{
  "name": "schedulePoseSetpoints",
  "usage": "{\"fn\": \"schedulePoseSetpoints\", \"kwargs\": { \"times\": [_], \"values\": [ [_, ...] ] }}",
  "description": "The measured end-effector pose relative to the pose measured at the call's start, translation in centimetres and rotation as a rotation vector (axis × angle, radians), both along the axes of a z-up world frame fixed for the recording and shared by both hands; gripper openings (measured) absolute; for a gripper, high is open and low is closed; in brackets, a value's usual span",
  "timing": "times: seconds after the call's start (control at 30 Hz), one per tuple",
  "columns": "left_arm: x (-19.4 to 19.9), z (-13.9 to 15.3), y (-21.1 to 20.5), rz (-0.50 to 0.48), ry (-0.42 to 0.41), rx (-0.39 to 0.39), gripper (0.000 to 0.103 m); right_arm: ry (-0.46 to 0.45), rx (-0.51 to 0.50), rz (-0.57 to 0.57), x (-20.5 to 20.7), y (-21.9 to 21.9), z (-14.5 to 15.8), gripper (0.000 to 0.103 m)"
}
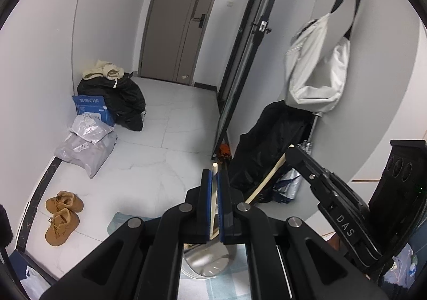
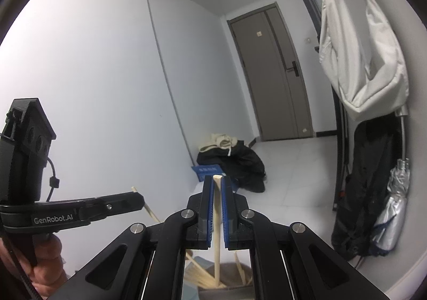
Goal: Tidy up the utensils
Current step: 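Open both tools to drop the chopsticks into the white holder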
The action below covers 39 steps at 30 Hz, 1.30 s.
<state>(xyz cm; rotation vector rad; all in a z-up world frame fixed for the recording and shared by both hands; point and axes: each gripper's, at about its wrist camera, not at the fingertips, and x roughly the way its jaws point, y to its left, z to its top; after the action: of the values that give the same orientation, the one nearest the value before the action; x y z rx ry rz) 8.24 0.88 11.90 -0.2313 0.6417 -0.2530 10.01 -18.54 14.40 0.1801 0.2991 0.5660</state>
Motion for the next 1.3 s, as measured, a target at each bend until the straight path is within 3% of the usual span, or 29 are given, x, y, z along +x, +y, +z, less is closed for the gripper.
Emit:
{"fn": "schedulePoseSetpoints", "kwargs": {
  "times": [0.6, 0.87, 1.17, 1.3],
  "values": [
    [3.0, -4.7, 1.0, -0.003, 0.083, -0.019, 0.0, 0.062, -0.11, 0.004, 3.3, 2.0, -4.8, 0.005],
    [2.9, -6.5, -0.1, -0.025, 0.109, 0.004, 0.0, 0.147, -0.143, 0.08, 4.3, 2.5, -7.4, 0.005],
    [3.4, -8.6, -0.7, -0.075, 0.19, 0.009, 0.001, 0.214, -0.218, 0.125, 3.4, 2.9, -9.8, 0.005],
    [2.8, -9.2, -0.8, -0.085, 0.224, 0.013, 0.002, 0.242, -0.196, 0.108, 2.6, 1.8, -10.4, 0.008]
  ]
}}
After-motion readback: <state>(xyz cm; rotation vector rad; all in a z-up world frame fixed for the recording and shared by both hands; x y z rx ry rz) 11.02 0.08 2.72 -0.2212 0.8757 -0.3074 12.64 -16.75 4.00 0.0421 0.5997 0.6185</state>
